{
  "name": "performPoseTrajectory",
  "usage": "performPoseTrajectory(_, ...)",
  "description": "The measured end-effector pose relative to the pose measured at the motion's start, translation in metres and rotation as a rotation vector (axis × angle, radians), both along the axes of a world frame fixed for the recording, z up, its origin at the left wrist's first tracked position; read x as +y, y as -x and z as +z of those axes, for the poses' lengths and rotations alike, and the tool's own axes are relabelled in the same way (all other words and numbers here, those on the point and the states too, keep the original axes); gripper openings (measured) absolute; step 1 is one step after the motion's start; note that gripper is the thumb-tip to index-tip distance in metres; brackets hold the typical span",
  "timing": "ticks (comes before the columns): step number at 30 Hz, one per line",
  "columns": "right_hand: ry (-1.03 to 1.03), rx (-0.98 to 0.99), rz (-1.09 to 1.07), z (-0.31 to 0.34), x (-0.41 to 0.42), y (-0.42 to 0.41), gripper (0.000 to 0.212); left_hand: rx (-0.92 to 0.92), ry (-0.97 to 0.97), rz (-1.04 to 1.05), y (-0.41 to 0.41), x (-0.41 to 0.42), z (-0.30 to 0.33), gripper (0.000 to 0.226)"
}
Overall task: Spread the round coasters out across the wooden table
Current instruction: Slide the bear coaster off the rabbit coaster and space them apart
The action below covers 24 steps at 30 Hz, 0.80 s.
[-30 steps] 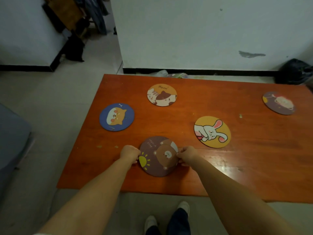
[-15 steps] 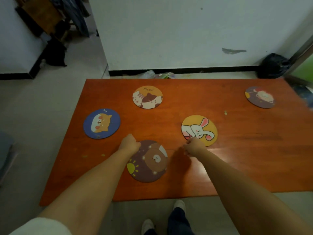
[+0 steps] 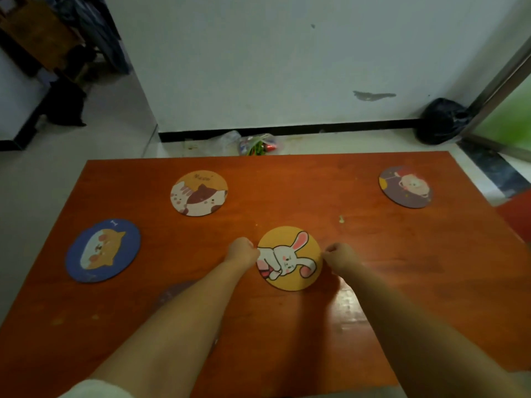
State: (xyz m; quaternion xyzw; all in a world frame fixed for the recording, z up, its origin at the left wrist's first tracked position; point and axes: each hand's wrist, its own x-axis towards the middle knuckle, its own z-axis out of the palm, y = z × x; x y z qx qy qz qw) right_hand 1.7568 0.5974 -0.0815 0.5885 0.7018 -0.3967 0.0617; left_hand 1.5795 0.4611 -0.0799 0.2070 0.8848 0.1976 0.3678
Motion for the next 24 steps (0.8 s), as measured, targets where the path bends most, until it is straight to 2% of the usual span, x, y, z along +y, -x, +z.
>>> performPoseTrajectory(3, 0.019, 0.028, -0.012, -0.011, 0.014, -0.001, 0.035, 0.008, 0.006, 0.055, -0.001, 0.011, -0.004, 0.024)
performPoseTrajectory(7, 0.076, 0.068, -0.096, -0.018, 0.014, 0.005, 0.025, -0.009, 0.007, 0.127, -0.003, 0.017, -0.008, 0.038)
performPoseTrajectory(9, 0.102, 0.073, -0.139, -0.021, 0.010, 0.007, 0.035, -0.055, -0.007, 0.196, -0.006, 0.017, -0.013, 0.045)
performPoseTrajectory(12, 0.150, 0.116, -0.209, -0.021, 0.004, 0.006, 0.041, -0.139, -0.060, 0.283, -0.012, 0.013, -0.015, 0.042)
performPoseTrajectory(15, 0.169, 0.203, -0.226, -0.019, -0.005, -0.003, 0.040, -0.158, -0.101, 0.276, -0.018, 0.010, -0.013, 0.038)
performPoseTrajectory(19, 0.139, 0.304, -0.269, -0.008, -0.017, -0.027, 0.032, -0.211, -0.165, 0.261, -0.034, 0.011, -0.001, 0.027)
performPoseTrajectory(22, 0.048, 0.333, -0.298, 0.006, -0.017, -0.054, 0.022, -0.276, -0.227, 0.253, -0.057, 0.018, 0.013, 0.008)
performPoseTrajectory(24, -0.019, 0.328, -0.326, 0.014, -0.011, -0.074, 0.025, -0.314, -0.244, 0.223, -0.077, 0.024, 0.024, 0.004)
